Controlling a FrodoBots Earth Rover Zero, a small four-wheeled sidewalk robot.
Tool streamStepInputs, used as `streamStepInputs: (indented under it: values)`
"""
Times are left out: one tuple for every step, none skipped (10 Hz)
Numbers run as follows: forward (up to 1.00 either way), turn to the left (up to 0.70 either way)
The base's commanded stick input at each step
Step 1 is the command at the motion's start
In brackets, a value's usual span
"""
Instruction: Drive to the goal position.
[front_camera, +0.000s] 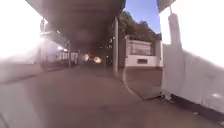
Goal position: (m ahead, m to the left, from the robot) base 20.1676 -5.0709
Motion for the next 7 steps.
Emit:
streamStepInputs:
  values:
    - [0.85,0.0]
    - [0.85,0.0]
    - [0.85,0.0]
    - [0.85,0.0]
    - [0.85,0.0]
    - [0.85,0.0]
    - [0.85,0.0]
